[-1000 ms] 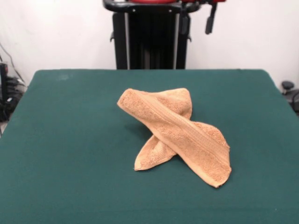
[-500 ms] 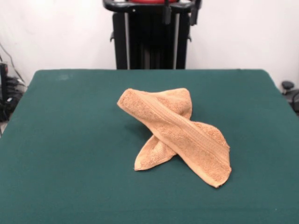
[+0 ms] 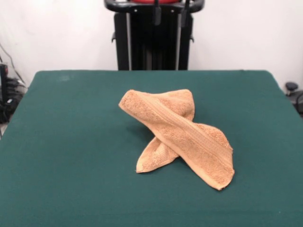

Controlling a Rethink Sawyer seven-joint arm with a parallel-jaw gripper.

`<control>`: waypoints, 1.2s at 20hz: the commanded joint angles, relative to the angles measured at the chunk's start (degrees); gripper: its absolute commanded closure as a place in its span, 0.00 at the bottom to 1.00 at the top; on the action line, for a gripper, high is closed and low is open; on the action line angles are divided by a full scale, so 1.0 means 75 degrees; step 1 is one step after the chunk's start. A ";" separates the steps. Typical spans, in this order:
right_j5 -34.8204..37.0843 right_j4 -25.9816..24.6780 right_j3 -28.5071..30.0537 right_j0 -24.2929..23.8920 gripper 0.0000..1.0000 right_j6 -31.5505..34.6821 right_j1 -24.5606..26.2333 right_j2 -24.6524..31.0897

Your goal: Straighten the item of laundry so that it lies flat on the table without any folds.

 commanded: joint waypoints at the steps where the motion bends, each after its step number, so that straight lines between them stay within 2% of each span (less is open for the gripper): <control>1: -0.0123 -0.0199 0.0583 -0.0181 0.00 0.0803 0.0465 0.0375; 9: 0.0090 -0.0341 0.0445 -0.0243 0.00 0.0811 0.0453 0.0335; 17: 0.0354 -0.0458 0.0348 -0.0901 0.00 0.0023 0.0410 0.0613; 24: 0.0259 -0.0571 0.0388 -0.1164 0.00 -0.0092 0.0450 0.0778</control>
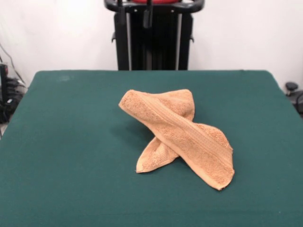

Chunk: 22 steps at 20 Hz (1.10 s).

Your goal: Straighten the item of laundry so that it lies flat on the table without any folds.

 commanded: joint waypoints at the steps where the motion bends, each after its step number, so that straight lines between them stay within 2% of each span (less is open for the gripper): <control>1: 0.0219 -0.0505 0.0386 -0.0133 0.00 -0.0082 0.0480 0.0785; 16: -0.1324 -0.0292 -0.0012 -0.0534 0.00 0.0177 0.1775 0.1615; 22: -0.1332 -0.0334 -0.0128 -0.0476 0.00 0.0355 0.1847 0.1574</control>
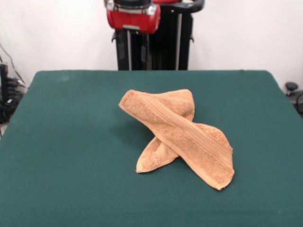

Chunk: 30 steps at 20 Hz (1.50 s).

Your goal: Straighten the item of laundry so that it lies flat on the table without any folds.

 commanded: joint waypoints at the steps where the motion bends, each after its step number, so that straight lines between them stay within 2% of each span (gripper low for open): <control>1: -0.0301 -0.0351 -0.0127 0.0097 0.00 0.0378 0.0489 0.0936; 11: 0.0301 -0.0223 -0.0052 0.0171 0.00 0.0528 0.0131 0.0689; 17: 0.0342 -0.0025 0.0097 0.0176 0.00 0.0765 0.0103 0.0693; 24: -0.0320 -0.0237 0.0075 0.0516 0.00 0.1240 0.0716 0.0298; 30: -0.1097 -0.0141 0.0079 0.0524 0.00 0.1395 0.1282 0.0332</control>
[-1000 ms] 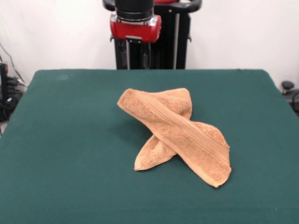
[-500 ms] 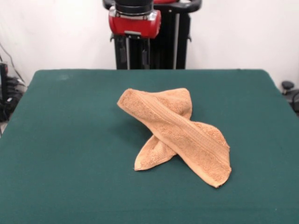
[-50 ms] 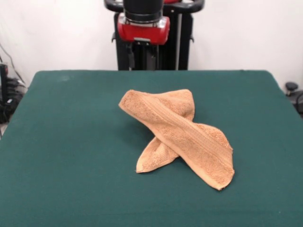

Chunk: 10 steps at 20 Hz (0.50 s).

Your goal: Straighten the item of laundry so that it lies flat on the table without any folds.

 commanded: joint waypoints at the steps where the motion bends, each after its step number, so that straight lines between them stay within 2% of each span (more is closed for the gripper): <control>1: -0.0883 -0.0116 0.0082 0.0279 0.00 0.1426 0.0847 0.0303; 10: -0.1124 0.0149 0.0222 0.0391 0.00 0.1674 0.0989 0.0181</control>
